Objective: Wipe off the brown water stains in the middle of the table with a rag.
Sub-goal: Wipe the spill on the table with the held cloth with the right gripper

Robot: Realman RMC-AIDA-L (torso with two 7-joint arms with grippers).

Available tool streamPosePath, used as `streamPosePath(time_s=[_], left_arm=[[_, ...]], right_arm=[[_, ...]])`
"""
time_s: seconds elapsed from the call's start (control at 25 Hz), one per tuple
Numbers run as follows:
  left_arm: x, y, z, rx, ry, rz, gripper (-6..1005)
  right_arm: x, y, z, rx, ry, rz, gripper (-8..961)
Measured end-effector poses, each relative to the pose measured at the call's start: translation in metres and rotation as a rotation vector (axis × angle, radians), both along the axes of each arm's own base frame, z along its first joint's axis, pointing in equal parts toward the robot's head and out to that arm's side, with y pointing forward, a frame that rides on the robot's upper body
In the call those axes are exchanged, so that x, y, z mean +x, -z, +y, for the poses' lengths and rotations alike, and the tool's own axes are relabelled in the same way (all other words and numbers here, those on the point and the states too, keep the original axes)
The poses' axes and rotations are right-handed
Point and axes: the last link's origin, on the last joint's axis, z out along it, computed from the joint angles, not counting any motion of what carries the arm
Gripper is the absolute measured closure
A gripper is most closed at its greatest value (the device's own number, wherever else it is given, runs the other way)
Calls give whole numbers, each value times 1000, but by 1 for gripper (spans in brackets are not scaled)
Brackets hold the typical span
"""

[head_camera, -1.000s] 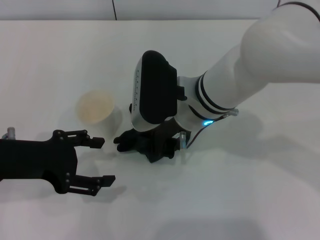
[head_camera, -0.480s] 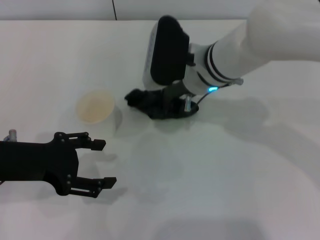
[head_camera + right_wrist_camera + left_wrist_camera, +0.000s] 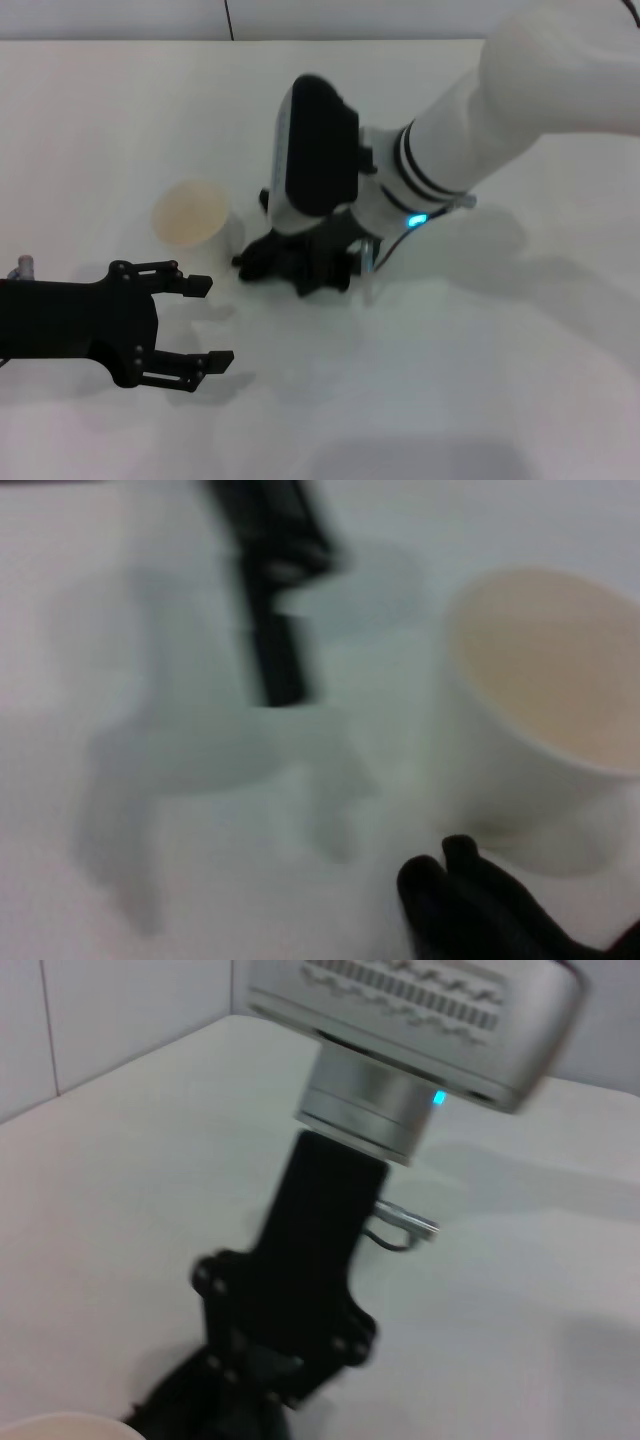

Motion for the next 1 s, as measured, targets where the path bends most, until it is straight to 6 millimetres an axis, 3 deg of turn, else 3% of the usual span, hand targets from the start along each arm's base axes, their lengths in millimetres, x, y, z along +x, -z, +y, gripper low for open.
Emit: streamPosePath(time_s=[0.28, 0.8, 1.0], left_arm=[[1, 0, 1, 1, 4, 0, 115], [0, 0, -1, 1, 1, -7, 115], [1, 0, -1, 1, 3, -8, 116]], right_arm=[[-2, 7, -20, -69, -19, 2, 875], [11, -7, 35, 144, -49, 41, 880], [12, -8, 34, 132, -41, 35, 872]])
